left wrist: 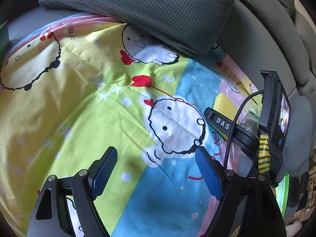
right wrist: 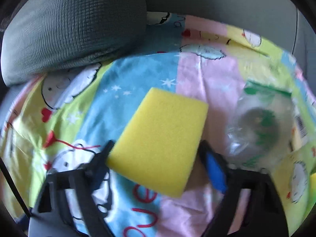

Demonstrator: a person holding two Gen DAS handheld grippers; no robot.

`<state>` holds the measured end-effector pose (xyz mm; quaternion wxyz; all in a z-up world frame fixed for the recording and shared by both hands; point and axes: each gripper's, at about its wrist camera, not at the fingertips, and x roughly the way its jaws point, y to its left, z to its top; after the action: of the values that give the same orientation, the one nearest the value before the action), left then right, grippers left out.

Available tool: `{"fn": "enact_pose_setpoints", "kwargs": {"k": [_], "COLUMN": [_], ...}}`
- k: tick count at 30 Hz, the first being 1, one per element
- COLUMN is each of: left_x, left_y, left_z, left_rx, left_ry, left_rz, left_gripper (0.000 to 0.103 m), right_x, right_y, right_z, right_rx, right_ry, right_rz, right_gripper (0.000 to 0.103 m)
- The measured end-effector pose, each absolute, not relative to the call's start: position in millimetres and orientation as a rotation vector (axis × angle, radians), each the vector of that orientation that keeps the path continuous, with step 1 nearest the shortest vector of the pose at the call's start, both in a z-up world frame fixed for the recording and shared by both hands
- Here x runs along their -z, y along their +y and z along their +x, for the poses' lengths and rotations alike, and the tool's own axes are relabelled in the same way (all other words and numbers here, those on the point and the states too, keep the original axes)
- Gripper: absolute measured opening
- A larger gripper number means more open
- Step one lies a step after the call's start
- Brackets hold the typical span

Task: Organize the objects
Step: 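Close the right tool's fingers on the second yellow sponge, then lift the second yellow sponge with the right tool off the sheet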

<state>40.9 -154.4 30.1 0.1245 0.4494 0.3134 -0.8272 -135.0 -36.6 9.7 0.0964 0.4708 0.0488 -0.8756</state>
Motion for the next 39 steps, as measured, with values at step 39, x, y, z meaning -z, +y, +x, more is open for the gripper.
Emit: {"fn": "enact_pose_setpoints", "kwargs": {"k": [39], "left_x": [-37.5], "left_y": [-95.8], "left_z": [35.8], "left_rx": [2.555], "left_ry": [0.923], "left_rz": [1.429], "left_gripper": [0.081], "right_x": [-44.7], "right_y": [83.3], "right_z": [-2.0], "right_rx": [2.346], "right_ry": [-0.199], "right_rz": [1.538], "right_gripper": [0.092]}}
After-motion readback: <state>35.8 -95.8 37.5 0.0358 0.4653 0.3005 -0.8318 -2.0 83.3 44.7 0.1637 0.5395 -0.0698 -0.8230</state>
